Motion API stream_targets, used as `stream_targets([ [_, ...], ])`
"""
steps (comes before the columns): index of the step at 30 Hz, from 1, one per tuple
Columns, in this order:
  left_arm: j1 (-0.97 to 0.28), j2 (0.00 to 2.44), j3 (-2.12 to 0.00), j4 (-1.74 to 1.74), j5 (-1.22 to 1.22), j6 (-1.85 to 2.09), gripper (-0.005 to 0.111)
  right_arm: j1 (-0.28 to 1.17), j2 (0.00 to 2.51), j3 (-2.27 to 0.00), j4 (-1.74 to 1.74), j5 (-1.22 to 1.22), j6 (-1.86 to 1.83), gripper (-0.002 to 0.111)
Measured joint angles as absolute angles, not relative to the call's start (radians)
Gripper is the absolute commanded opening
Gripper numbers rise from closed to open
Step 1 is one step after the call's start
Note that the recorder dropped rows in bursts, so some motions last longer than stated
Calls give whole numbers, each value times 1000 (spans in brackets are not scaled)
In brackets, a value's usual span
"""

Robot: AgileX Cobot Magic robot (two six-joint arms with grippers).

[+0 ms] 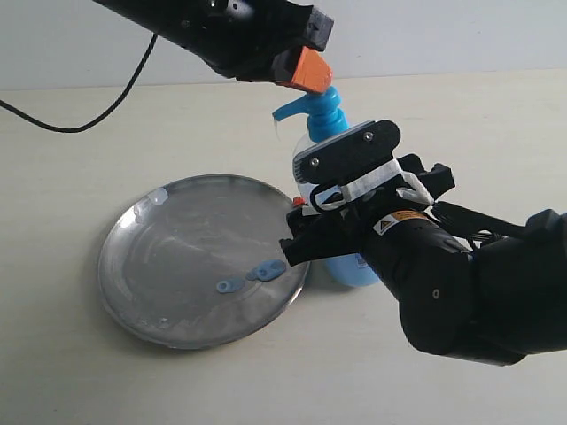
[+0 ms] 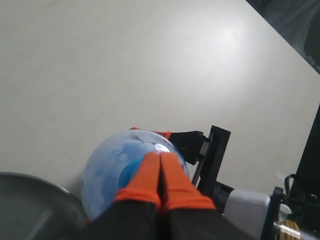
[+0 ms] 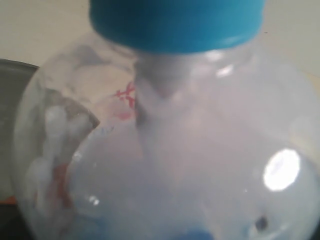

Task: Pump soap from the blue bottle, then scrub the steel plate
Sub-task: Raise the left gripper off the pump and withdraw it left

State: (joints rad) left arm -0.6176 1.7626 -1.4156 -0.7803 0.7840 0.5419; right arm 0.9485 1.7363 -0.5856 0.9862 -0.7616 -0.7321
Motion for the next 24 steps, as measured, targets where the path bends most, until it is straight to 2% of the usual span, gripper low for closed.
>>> stream_targets([
  [8, -623, 1738, -1463, -688, 823, 542, 0, 948, 1736, -586, 978, -762, -744, 0],
  [24, -638, 1597, -1719, -425, 900, 488, 0, 952, 1733, -586, 1084, -827, -886, 0],
])
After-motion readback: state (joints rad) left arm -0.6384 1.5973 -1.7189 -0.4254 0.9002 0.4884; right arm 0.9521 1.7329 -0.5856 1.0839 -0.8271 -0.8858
